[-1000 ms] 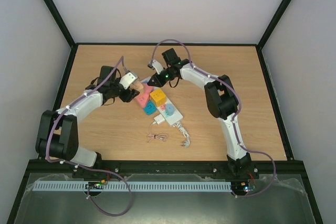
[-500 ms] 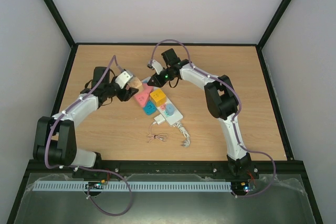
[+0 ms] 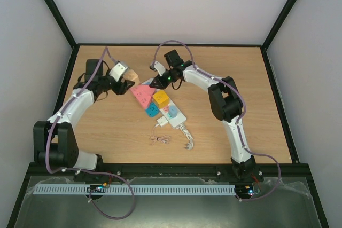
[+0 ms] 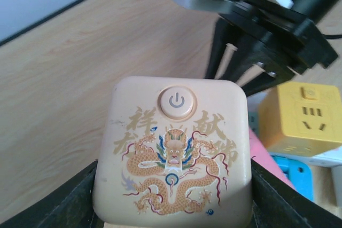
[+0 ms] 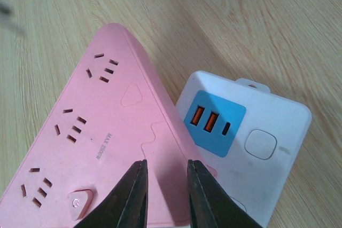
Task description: Pull the plug off the socket
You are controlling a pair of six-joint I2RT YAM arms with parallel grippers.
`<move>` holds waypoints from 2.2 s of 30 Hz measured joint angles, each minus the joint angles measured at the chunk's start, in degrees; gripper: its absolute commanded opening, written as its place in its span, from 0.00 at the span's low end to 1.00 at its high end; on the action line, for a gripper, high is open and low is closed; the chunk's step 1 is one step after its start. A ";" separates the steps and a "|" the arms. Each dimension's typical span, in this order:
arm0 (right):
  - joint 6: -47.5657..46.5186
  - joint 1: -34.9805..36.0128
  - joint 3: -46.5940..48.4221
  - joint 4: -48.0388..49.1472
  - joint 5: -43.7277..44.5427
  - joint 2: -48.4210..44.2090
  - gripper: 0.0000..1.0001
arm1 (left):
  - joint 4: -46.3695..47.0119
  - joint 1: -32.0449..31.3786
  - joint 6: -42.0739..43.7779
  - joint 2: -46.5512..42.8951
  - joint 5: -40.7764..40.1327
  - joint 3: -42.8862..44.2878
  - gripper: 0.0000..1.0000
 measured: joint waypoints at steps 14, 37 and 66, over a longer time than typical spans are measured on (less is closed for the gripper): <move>0.00 0.17 -0.59 -0.15 0.70 -0.72 0.25 | -9.09 6.12 9.25 7.26 -22.84 14.08 0.54; 0.04 0.17 -1.44 -0.07 1.05 -1.33 0.26 | 8.00 6.95 27.89 29.92 -55.45 20.22 0.57; 0.09 0.17 -1.66 0.09 1.03 -1.49 0.27 | 11.91 5.01 26.21 40.24 -59.63 25.97 0.83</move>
